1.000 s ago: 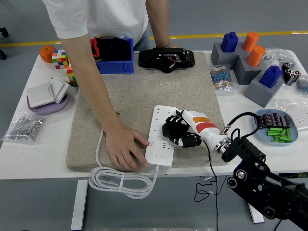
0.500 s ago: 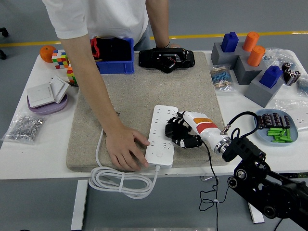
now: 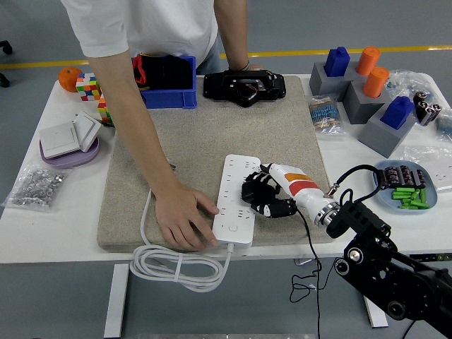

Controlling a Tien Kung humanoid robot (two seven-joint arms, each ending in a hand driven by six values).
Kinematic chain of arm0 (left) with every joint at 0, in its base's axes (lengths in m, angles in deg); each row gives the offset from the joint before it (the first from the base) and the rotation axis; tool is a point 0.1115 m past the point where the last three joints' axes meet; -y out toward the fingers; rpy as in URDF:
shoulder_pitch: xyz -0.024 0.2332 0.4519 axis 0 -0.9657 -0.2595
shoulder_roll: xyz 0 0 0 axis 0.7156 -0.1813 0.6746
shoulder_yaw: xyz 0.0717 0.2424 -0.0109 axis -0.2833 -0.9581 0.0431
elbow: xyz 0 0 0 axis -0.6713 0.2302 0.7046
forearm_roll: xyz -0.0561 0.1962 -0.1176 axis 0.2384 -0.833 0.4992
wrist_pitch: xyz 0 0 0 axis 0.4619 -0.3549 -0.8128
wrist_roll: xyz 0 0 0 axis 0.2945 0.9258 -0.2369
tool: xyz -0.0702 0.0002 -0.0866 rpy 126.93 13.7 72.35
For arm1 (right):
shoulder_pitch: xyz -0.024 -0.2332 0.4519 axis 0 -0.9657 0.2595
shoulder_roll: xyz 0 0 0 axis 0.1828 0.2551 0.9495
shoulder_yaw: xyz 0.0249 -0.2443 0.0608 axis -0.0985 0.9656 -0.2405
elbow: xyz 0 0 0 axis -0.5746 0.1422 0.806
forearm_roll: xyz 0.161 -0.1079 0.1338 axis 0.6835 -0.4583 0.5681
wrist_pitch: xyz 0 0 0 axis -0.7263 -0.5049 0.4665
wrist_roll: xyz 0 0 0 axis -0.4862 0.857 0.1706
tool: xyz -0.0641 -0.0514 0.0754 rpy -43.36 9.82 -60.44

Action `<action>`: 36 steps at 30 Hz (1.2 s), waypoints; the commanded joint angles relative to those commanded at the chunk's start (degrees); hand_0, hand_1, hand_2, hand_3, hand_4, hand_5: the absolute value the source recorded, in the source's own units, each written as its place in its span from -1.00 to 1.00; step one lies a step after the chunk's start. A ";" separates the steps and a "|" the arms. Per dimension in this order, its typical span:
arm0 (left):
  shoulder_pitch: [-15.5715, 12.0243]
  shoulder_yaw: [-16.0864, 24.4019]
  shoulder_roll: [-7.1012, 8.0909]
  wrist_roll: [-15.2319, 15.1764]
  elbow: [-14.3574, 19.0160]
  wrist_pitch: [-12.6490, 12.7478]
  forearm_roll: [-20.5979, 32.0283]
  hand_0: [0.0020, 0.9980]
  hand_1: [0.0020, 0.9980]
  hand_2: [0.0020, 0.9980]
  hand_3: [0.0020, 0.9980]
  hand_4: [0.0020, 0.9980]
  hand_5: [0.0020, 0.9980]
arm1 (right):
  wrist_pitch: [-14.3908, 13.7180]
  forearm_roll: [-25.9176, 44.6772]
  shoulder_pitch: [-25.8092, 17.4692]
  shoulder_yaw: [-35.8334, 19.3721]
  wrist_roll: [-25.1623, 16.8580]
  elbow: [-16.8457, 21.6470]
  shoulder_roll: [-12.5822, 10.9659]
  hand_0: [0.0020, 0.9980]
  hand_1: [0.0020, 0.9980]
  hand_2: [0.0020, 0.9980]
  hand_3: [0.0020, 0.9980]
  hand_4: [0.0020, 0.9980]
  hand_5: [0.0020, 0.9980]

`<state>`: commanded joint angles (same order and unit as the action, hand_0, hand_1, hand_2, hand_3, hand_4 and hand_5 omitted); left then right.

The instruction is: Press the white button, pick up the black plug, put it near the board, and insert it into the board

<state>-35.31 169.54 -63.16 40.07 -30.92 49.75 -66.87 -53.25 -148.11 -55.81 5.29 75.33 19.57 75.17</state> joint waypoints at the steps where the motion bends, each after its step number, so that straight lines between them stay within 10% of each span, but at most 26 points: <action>1: 0.00 0.01 0.00 -0.02 0.00 0.00 -0.01 0.55 0.42 0.33 0.47 0.30 0.08 | -0.03 0.02 -0.01 -0.03 -0.01 -0.02 0.00 -0.12 -0.09 0.00 0.18 0.80 -1.00; 36: 0.03 0.49 -0.20 -0.08 0.00 -0.02 0.24 0.55 0.42 0.33 0.46 0.30 0.08 | 0.81 1.86 -0.57 -1.46 -1.84 1.13 -0.08 0.10 0.29 0.22 0.30 0.93 -1.00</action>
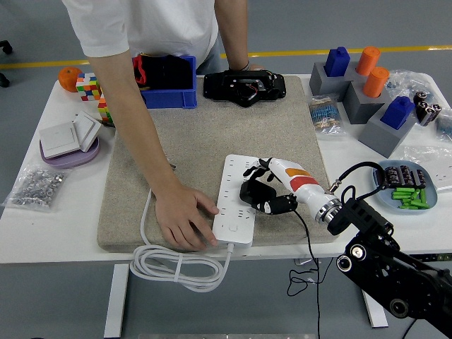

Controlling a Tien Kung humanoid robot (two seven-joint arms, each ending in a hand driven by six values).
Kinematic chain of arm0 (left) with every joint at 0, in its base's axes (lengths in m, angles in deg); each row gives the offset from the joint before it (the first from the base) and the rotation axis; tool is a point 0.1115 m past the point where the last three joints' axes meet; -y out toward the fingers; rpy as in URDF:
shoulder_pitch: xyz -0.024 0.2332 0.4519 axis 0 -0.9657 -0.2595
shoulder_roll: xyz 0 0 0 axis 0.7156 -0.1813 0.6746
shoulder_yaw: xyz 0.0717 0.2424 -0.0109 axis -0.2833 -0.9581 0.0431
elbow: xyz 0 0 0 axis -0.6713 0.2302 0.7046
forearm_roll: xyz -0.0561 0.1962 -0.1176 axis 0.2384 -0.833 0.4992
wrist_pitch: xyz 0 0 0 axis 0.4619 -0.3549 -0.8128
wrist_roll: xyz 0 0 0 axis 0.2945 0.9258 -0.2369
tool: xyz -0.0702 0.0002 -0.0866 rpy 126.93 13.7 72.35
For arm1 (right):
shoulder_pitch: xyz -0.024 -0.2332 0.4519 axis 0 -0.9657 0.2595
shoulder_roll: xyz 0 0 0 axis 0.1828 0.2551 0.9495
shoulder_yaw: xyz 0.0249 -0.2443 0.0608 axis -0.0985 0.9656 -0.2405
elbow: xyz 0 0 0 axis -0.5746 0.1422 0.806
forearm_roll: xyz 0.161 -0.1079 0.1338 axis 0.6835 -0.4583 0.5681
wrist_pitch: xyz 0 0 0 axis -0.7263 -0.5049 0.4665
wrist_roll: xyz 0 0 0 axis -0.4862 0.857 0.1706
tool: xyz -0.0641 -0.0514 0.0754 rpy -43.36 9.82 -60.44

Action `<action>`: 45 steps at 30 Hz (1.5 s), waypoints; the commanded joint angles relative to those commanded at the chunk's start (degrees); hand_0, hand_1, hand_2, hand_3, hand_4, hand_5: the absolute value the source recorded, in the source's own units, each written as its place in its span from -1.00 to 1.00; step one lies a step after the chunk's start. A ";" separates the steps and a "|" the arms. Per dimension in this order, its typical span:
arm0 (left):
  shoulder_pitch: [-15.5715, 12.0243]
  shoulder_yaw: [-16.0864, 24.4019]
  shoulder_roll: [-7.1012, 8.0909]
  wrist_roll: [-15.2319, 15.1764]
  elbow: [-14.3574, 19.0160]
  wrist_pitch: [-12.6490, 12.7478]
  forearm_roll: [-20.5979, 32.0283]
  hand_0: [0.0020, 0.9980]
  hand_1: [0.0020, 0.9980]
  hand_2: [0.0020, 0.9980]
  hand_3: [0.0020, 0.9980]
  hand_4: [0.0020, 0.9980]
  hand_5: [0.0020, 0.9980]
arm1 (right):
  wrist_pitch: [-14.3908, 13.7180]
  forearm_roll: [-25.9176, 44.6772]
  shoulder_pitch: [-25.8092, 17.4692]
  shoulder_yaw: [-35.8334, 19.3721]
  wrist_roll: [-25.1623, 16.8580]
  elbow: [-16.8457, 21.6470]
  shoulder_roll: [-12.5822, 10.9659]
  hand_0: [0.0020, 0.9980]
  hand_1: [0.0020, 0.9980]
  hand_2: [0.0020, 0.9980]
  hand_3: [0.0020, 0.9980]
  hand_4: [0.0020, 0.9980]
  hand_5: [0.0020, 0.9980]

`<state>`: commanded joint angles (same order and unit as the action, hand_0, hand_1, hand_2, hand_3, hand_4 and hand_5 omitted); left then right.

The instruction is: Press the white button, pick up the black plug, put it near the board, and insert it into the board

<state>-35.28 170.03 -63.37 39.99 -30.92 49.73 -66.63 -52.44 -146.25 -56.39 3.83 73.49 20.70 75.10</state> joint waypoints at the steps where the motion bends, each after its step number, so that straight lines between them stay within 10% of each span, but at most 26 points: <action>1: 0.00 0.02 0.00 0.01 0.00 -0.01 -0.04 0.55 0.42 0.33 0.46 0.30 0.08 | 0.02 0.03 -0.03 0.02 -0.03 -0.08 0.01 0.10 0.29 0.22 0.30 0.93 -1.00; 15: 0.01 0.17 -0.04 -0.02 0.00 0.00 0.00 0.55 0.42 0.33 0.46 0.30 0.08 | 1.20 0.91 -0.20 -0.55 -0.16 0.97 -0.10 0.17 0.38 0.28 0.38 1.00 -0.96; 16: 0.01 0.20 -0.05 -0.02 0.00 0.00 -0.02 0.55 0.42 0.33 0.46 0.30 0.08 | 1.25 0.97 -0.21 -0.56 -0.15 1.00 -0.11 0.42 0.51 0.39 0.55 1.00 -0.57; 27: 0.00 0.22 -0.18 -0.07 0.00 0.06 0.22 0.54 0.42 0.33 0.46 0.30 0.08 | 2.11 1.72 -1.86 -3.46 -0.93 4.57 -0.45 0.70 0.72 0.63 0.70 1.00 -0.30; 45: 0.15 -0.33 -0.30 -0.37 0.00 0.23 1.03 0.55 0.42 0.33 0.46 0.30 0.08 | -0.16 9.48 -11.30 -8.96 -10.78 12.29 -6.07 0.54 0.29 0.07 0.24 0.92 -0.32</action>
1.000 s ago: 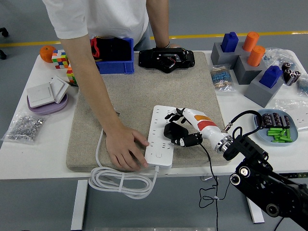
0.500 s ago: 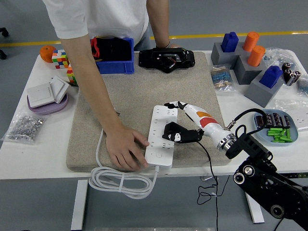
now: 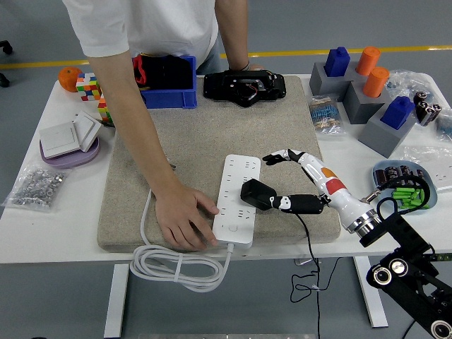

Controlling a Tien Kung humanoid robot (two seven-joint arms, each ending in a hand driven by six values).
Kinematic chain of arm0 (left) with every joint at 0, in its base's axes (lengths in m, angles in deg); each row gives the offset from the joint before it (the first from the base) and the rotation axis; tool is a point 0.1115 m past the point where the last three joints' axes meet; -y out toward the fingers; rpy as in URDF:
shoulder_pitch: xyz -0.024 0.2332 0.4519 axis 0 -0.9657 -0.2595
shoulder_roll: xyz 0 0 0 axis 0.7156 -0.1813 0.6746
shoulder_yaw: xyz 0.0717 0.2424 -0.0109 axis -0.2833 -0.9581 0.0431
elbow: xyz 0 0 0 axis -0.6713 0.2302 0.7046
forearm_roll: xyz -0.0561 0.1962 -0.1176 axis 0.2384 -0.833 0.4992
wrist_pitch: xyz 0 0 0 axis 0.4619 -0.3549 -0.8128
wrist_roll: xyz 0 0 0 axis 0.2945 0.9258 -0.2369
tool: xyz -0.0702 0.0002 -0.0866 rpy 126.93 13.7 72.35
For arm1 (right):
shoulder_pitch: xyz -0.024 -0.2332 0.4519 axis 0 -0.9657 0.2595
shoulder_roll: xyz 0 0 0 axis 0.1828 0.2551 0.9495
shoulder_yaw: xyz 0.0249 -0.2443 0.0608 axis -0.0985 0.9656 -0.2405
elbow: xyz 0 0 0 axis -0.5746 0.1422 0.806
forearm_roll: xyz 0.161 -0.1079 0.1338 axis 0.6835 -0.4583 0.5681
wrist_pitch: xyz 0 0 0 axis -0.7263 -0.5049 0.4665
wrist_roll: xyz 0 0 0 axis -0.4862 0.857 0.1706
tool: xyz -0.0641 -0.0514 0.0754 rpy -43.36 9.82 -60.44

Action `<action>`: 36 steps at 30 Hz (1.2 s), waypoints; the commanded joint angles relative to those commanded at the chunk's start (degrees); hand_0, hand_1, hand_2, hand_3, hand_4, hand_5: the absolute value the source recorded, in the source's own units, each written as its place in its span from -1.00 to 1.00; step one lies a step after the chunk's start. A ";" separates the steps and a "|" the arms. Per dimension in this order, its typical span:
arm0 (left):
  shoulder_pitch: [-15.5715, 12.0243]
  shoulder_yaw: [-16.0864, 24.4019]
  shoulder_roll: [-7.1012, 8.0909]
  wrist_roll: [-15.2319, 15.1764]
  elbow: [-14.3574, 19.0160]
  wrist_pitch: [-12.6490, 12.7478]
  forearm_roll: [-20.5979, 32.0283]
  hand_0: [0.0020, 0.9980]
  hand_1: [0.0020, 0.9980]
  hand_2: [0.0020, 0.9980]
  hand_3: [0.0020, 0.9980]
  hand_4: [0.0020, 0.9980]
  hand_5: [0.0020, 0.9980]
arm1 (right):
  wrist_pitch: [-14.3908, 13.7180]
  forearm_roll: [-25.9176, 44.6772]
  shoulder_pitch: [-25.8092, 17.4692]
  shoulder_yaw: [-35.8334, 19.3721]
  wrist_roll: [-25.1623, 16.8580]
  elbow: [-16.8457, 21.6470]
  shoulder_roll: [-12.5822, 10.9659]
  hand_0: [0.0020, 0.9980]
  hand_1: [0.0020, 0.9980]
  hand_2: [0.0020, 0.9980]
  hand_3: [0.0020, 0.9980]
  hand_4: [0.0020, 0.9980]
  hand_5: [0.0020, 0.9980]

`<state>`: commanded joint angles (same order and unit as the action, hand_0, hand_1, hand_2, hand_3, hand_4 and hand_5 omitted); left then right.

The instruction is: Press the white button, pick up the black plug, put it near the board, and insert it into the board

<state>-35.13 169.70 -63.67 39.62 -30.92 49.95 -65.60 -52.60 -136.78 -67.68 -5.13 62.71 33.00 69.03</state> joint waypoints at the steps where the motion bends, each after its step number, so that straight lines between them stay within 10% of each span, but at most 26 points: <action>1: -0.01 -0.04 0.00 -0.02 0.00 0.01 -0.01 0.55 0.42 0.33 0.46 0.30 0.08 | 0.03 0.33 -0.10 0.16 -0.04 -0.03 -0.04 0.48 0.19 0.02 0.18 0.75 -0.42; 36: -0.03 -0.60 0.32 0.21 0.00 -0.31 -0.40 0.55 0.42 0.33 0.46 0.30 0.08 | 0.81 3.79 4.59 7.66 0.48 -7.48 3.12 0.48 0.21 0.12 0.18 0.51 -0.60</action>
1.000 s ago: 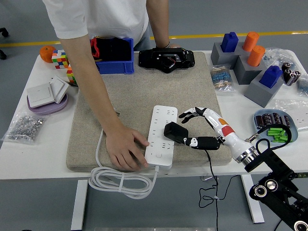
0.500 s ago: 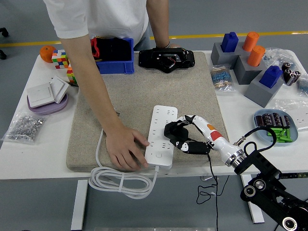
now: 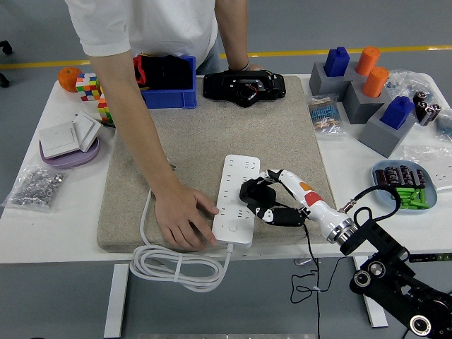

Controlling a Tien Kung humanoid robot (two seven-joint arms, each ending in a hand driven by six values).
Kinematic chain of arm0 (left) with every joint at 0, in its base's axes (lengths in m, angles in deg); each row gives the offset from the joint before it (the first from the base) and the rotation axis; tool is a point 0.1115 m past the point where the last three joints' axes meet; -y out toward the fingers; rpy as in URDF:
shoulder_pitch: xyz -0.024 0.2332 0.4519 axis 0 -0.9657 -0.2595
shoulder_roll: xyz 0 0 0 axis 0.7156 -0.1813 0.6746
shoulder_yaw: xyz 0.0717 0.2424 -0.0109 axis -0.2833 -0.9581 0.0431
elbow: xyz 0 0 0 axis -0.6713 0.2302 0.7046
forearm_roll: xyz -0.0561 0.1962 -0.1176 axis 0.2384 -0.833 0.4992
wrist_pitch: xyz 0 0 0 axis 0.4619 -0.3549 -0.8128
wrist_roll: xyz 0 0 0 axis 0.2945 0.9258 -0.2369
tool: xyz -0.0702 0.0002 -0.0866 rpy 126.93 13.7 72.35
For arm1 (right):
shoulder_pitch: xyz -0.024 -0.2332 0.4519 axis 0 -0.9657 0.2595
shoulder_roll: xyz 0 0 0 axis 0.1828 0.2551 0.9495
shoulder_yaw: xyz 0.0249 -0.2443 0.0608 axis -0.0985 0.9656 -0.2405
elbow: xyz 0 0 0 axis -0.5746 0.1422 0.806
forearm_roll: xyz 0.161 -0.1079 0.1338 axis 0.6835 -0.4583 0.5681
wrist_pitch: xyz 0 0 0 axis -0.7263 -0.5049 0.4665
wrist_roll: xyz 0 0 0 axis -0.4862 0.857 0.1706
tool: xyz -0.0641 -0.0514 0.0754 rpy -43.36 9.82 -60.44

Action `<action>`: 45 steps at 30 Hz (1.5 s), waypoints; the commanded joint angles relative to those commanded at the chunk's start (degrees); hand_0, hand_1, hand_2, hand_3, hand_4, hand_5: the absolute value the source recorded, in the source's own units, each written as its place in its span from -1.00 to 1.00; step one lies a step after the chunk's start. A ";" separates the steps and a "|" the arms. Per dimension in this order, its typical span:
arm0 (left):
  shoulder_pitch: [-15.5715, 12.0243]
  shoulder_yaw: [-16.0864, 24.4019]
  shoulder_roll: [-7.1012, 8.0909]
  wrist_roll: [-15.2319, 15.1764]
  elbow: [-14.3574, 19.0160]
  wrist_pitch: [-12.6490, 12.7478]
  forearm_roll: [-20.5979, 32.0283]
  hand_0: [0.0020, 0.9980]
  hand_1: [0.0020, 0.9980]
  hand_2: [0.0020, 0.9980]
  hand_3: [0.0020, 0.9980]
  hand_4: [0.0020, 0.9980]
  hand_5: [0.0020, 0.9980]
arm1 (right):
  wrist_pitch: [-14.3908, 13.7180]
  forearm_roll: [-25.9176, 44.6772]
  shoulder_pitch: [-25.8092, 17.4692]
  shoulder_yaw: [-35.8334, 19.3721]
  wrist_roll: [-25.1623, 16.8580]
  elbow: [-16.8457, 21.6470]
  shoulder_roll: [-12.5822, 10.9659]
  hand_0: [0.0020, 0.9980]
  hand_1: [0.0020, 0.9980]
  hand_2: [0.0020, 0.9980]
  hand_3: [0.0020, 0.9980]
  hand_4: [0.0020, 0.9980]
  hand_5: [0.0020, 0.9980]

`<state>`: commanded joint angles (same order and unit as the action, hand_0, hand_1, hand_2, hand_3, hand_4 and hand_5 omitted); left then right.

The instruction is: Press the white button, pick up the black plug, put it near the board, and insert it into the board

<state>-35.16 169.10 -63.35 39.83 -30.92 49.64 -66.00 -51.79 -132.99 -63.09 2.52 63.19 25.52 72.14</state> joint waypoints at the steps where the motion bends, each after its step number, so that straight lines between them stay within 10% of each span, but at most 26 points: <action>1: 0.00 0.04 0.00 -0.01 0.00 0.01 -0.01 0.55 0.42 0.33 0.46 0.30 0.08 | 0.02 -0.01 0.15 0.11 0.00 0.07 0.08 0.48 0.22 0.13 0.18 0.48 -0.62; 31: 0.11 0.90 -0.15 -0.01 0.00 0.21 0.03 0.54 0.42 0.33 0.46 0.30 0.07 | 0.44 0.84 5.10 3.04 0.44 -5.65 1.50 0.49 0.23 0.13 0.18 0.39 -0.70; 45: 0.07 1.17 -0.23 -0.06 0.00 0.27 0.02 0.54 0.42 0.33 0.47 0.30 0.07 | 0.60 0.34 4.84 1.79 0.55 -1.86 1.22 0.49 0.23 0.13 0.18 0.37 -0.73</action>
<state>-35.09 170.27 -63.58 39.77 -30.92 49.91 -65.98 -51.19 -132.65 -58.26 4.31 63.74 23.66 73.36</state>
